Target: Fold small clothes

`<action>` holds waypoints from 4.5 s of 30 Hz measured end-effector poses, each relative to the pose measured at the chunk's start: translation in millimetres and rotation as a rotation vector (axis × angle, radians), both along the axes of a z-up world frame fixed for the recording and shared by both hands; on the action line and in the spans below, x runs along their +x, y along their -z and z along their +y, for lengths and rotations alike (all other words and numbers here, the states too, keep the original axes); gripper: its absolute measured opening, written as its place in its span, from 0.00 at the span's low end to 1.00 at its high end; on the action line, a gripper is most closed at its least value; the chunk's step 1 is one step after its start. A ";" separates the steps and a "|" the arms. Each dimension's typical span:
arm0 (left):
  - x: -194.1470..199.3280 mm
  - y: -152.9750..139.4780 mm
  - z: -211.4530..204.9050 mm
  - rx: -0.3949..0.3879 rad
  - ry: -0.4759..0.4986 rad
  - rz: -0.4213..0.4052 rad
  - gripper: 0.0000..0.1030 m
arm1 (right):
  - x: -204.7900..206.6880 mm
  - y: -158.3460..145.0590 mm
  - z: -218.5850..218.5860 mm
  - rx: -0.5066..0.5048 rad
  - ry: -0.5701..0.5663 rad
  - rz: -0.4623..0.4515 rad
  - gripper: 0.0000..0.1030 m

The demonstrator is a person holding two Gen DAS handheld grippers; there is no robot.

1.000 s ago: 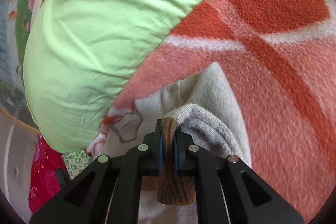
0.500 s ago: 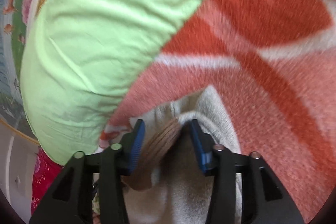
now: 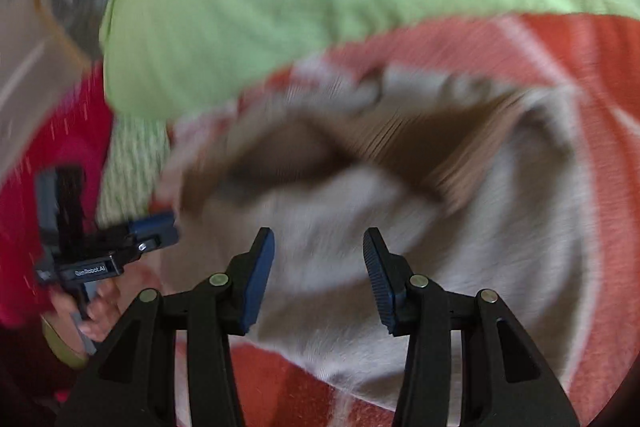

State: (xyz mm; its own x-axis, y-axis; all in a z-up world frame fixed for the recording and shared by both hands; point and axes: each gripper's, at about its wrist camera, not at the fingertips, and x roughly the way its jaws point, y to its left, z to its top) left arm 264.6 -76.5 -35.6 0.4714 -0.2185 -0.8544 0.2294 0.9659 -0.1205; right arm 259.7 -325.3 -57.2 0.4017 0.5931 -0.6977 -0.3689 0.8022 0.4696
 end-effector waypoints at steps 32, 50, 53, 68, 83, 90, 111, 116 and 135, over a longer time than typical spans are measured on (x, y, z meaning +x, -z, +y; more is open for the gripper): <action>21.0 -5.3 63.8 -0.129 -0.317 0.052 0.54 | 78.0 6.0 24.5 0.172 -0.051 0.049 0.46; -31.7 15.6 128.2 -0.087 -0.438 0.091 0.58 | 66.1 -16.6 5.0 0.053 0.147 -0.044 0.43; -48.7 20.6 112.3 0.026 -0.412 0.088 0.59 | 30.7 -4.9 -2.3 0.047 0.121 0.004 0.45; -92.4 35.8 141.3 0.025 -0.490 0.230 0.66 | -54.3 4.2 -124.9 -0.086 0.551 0.054 0.45; -125.5 71.4 159.0 -0.320 -0.679 0.347 0.69 | -84.9 -9.1 -52.8 -0.033 0.396 0.044 0.51; -109.2 71.2 167.9 -0.375 -0.737 0.295 0.52 | -86.6 -5.3 -39.3 -0.025 0.364 0.061 0.51; -80.1 -13.2 83.8 -0.244 -0.480 0.062 0.13 | -54.9 -21.1 -36.9 0.051 0.329 0.060 0.51; -92.1 22.5 130.2 -0.251 -0.585 0.132 0.16 | -47.8 -18.7 -29.0 0.059 0.307 0.066 0.51; -84.4 53.7 124.8 -0.330 -0.611 0.165 0.08 | -0.9 -14.1 17.4 0.076 0.194 0.098 0.51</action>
